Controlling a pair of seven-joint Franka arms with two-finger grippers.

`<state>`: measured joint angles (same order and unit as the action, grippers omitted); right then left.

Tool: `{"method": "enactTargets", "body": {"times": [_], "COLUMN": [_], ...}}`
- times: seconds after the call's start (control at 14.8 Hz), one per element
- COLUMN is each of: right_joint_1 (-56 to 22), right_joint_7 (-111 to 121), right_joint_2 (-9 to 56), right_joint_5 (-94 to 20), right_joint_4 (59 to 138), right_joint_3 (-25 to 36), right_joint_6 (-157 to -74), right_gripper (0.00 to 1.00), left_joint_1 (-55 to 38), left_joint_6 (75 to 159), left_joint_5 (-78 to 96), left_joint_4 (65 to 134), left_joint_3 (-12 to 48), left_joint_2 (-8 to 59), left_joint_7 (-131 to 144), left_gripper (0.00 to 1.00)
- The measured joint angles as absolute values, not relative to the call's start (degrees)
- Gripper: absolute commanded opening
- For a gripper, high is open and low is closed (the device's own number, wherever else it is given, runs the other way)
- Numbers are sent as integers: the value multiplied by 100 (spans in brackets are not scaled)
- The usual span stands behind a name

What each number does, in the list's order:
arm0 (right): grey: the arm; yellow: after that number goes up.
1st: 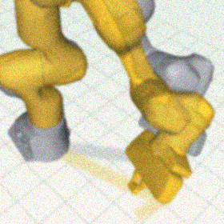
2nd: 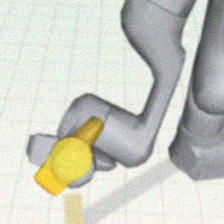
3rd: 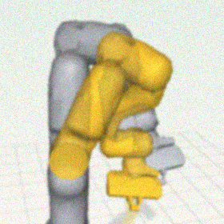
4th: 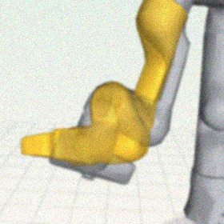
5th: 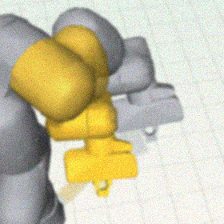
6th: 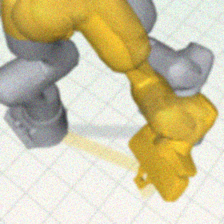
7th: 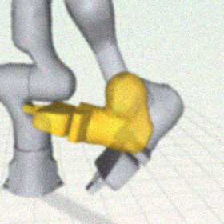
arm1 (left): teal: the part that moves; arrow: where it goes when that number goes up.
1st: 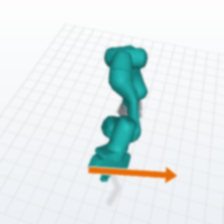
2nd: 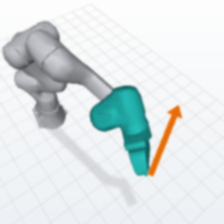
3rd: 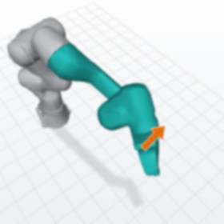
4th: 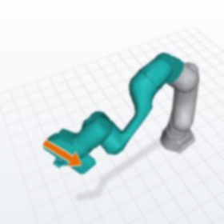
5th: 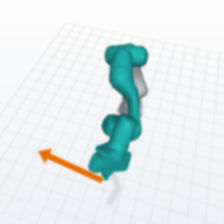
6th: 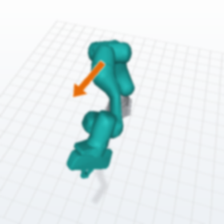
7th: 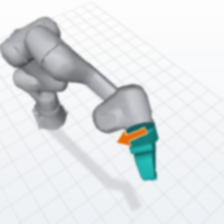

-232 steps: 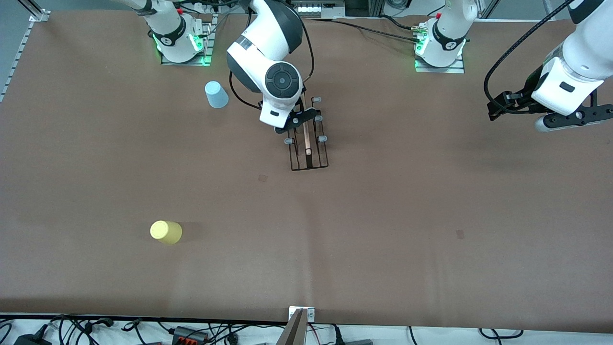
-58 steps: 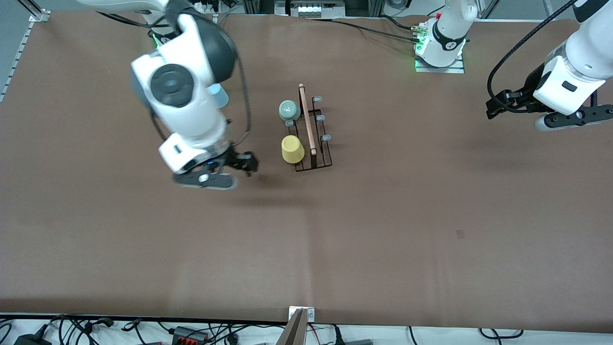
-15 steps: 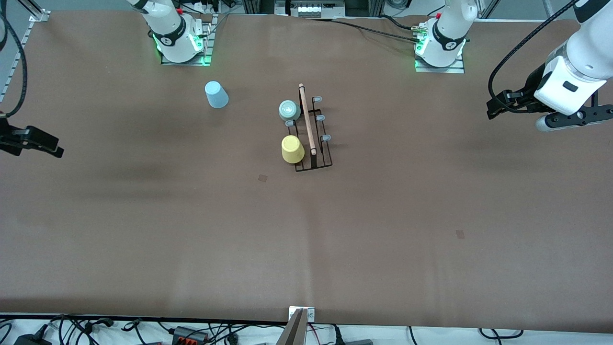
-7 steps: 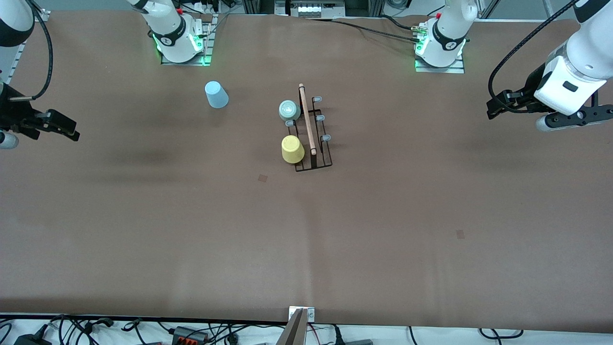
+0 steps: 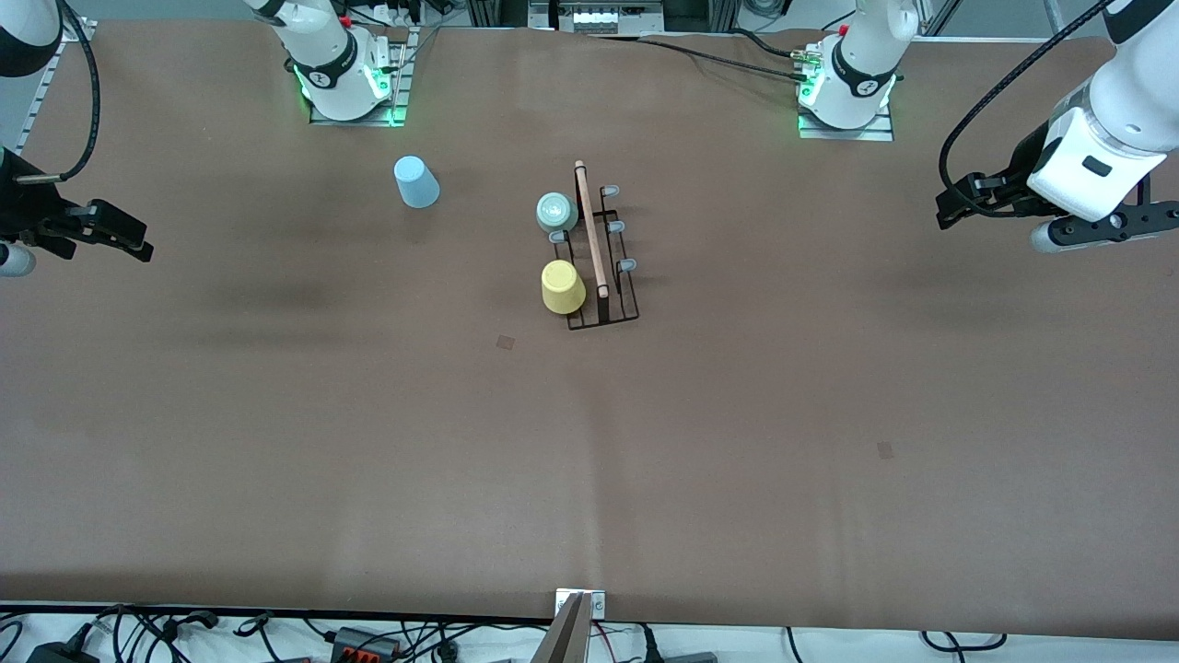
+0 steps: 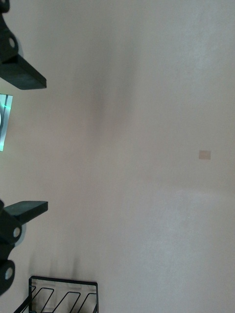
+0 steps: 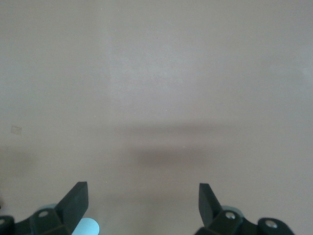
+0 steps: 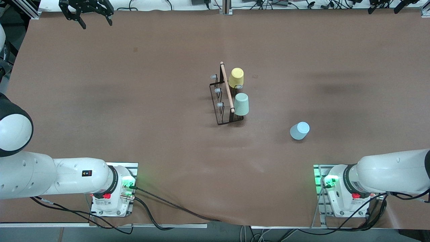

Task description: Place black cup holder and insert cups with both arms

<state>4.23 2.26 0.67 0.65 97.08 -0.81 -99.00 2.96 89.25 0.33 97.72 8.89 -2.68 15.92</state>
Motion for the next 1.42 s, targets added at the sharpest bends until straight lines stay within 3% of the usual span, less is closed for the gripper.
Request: {"method": "enactTargets", "body": {"times": [1.42], "right_joint_1": [432], "right_joint_7": [223], "right_joint_2": [45], "right_joint_5": [65], "right_joint_4": [9661], "right_joint_3": [-97], "right_joint_6": [-9678], "right_gripper": [100], "left_joint_1": [313], "left_joint_6": [8925], "left_joint_5": [33], "left_joint_4": [9772], "left_joint_3": [872], "left_joint_2": [-268], "left_joint_7": [1532], "left_gripper": [100]}}
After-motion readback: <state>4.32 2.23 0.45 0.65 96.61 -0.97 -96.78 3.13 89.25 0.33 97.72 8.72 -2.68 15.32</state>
